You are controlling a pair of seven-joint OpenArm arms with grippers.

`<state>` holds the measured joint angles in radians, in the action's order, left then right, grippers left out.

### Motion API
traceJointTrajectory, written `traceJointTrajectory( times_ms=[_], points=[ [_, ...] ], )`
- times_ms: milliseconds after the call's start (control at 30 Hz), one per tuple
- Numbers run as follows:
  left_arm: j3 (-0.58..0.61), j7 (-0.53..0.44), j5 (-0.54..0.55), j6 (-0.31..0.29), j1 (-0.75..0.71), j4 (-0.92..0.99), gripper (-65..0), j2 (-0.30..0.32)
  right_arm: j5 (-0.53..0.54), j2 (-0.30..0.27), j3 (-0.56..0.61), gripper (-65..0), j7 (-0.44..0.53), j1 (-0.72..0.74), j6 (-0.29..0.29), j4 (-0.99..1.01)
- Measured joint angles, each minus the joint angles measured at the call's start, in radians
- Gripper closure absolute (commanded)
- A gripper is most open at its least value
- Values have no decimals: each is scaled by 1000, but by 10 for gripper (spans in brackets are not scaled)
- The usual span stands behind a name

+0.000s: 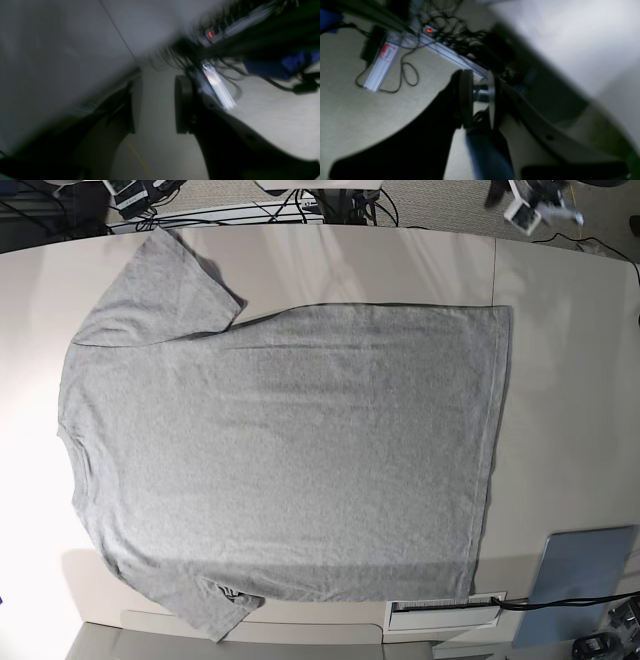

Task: Fold the T-shirt properly
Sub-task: 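Move both grippers down to the shirt's shoulder corners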

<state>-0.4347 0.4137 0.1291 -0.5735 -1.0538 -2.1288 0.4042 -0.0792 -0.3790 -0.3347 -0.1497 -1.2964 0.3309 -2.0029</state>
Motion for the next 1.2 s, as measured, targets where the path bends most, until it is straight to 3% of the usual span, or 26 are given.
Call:
traceJointTrajectory(
  times_ms=[67,200,267,400,500,600,667,733,833,1000,1100,1200],
  points=[
    [0,-17,-25,-2,19,-43,-233,26,2,-1,-53,-114,-15,4,2,-66],
    [1,-55,-105,-14,109,-56,-317,41,2,-3,-135,-114,-60,5,3,-157],
    [0,-73,-132,-61,162,-47,-339,42,4,-3,-158,-114,-63,2,5,-186],
    [3,-74,-137,-132,266,-14,-340,39,2,-3,-174,-114,-72,2,3,-219],
    [41,-74,-143,-127,336,23,-340,42,2,-3,-174,-115,-76,7,0,-221],
    [146,-79,-217,-131,397,88,-340,70,3,-2,-174,-115,-113,16,-28,-222],
    [230,-80,-278,-86,426,144,-340,107,2,-2,-174,-115,-136,15,-33,-222],
    [296,-76,-342,-3,451,189,-340,148,3,-1,-174,-115,-140,16,-32,-222],
    [368,-76,-379,60,504,240,-339,200,2,0,-174,-115,-149,14,-118,-222],
    [455,-110,-414,78,571,323,-340,213,3,0,-174,-115,-153,59,-256,-222],
    [502,-124,-414,85,618,349,-339,216,6,0,-174,-115,-161,101,-288,-223],
    [512,-153,-404,108,636,376,-339,217,9,0,-174,-115,-272,137,-281,-223]
  ],
)
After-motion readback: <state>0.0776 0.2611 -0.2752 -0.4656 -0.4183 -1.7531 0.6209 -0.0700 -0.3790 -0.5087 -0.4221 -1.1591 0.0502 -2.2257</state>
